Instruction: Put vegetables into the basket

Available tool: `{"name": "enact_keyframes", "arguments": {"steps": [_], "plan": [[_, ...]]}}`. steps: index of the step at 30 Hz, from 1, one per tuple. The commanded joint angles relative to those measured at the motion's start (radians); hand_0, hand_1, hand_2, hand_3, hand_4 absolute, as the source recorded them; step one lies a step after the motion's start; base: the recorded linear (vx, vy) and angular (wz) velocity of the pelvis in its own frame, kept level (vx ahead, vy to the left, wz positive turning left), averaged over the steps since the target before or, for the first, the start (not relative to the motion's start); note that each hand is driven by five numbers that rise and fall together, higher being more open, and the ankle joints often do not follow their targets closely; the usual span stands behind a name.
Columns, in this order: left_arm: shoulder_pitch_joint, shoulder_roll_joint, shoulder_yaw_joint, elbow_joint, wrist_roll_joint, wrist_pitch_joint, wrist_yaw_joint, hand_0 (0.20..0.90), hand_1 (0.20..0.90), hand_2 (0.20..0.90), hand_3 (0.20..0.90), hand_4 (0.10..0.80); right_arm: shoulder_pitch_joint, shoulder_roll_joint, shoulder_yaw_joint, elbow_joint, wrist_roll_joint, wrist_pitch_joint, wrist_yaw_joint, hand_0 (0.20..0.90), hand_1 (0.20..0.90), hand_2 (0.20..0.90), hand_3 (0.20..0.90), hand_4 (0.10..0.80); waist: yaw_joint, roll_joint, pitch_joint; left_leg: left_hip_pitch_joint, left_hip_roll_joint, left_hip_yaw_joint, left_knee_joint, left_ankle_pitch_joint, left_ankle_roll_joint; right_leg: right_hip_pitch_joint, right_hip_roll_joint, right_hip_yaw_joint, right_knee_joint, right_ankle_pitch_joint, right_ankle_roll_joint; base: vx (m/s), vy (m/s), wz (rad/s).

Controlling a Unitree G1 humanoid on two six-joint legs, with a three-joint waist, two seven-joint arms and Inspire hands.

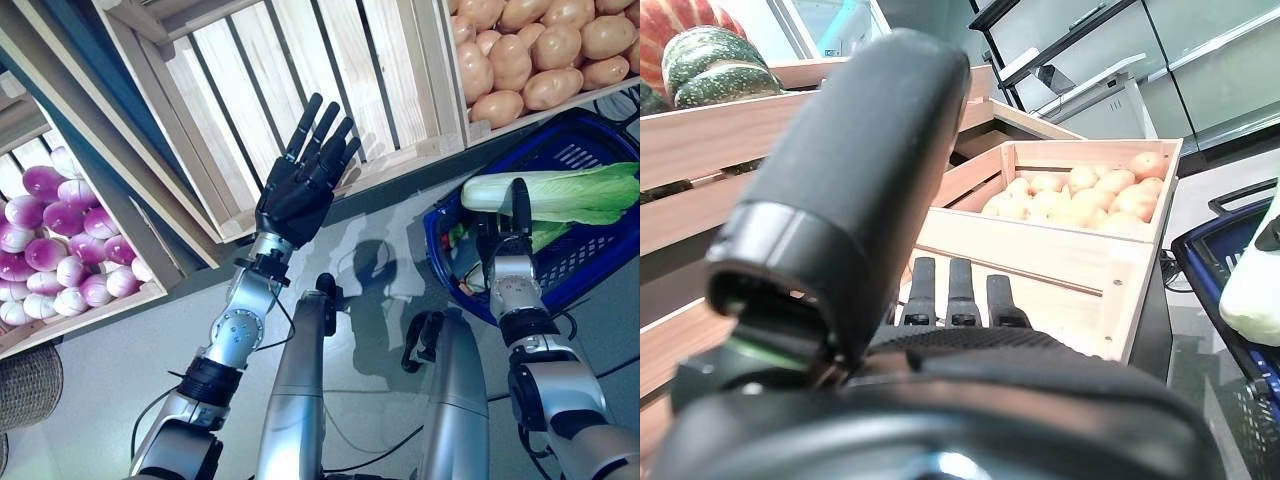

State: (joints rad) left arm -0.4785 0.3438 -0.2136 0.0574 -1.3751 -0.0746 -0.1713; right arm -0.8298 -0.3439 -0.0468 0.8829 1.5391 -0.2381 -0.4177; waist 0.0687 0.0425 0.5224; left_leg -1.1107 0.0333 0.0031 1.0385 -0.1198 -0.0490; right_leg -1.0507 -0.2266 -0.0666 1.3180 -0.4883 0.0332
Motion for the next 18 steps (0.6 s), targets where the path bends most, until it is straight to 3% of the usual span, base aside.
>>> {"name": "enact_keyframes", "arguments": {"steps": [1,7,12,18], "plan": [[-0.035,-0.024,0.022,-0.168,0.008,-0.08,-0.048,0.9,0.9,0.9,0.9,0.8,0.054,-0.06,-0.03,0.019,-0.032,-0.037,-0.08,0.3,0.3,0.3,0.3,0.4,-0.018,0.062,-0.002,0.068,-0.018,0.035,0.098,-0.201,0.047,0.018,0.039,0.018,-0.099,0.164,-0.024,0.0,0.0,0.0],[0.028,-0.015,0.04,-0.227,0.019,-0.082,-0.043,0.9,0.9,0.9,0.9,0.8,0.166,-0.103,0.011,-0.203,-0.159,0.031,-0.038,0.3,0.3,0.3,0.3,0.4,-0.026,0.044,-0.002,0.084,-0.01,0.039,0.049,-0.188,0.054,0.028,0.047,0.005,-0.137,0.178,-0.021,0.0,0.0,0.0],[0.116,-0.018,0.069,-0.275,0.048,-0.097,-0.07,0.9,0.9,0.9,0.9,0.8,0.392,-0.075,0.017,-0.562,-0.325,0.027,-0.042,0.3,0.3,0.3,0.3,0.4,-0.053,0.008,-0.002,0.108,0.007,0.049,-0.018,-0.173,0.062,0.048,0.062,0.0,-0.192,0.196,-0.012,-0.005,-0.006,-0.04],[0.154,-0.015,0.096,-0.286,0.061,-0.101,-0.078,0.9,0.9,0.9,0.9,0.8,0.531,-0.069,0.003,-0.758,-0.511,0.067,-0.09,0.3,0.3,0.3,0.3,0.4,-0.08,-0.03,-0.002,0.14,0.024,0.061,-0.075,-0.162,0.063,0.082,0.079,-0.006,-0.252,0.214,-0.004,0.006,-0.014,-0.08]]}}
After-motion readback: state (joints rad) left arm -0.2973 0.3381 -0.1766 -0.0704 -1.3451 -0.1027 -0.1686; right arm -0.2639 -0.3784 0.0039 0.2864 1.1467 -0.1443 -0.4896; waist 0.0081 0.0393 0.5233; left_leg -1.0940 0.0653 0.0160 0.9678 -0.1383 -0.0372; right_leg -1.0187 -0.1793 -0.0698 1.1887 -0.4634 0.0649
